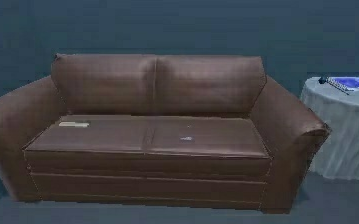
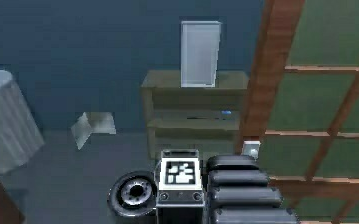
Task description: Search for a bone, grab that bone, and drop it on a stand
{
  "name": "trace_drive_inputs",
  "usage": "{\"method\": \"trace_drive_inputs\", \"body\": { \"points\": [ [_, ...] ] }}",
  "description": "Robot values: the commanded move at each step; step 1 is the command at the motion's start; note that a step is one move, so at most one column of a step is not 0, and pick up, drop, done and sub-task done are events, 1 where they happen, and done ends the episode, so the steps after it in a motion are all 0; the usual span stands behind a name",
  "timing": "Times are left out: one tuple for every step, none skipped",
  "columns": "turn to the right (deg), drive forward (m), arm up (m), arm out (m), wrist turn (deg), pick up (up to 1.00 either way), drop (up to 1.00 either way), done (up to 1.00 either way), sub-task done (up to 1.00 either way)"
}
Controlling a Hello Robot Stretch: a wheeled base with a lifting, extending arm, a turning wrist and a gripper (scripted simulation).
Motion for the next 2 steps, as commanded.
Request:
{"method": "trace_drive_inputs", "body": {
  "points": [
    [45.0, 0.0, 0.0, 0.0, 0.0, 0.0, 0.0, 0.0, 0.0],
    [24.0, 0.0, 0.0, 0.0, 0.0, 0.0, 0.0, 0.0, 0.0]
  ]
}}
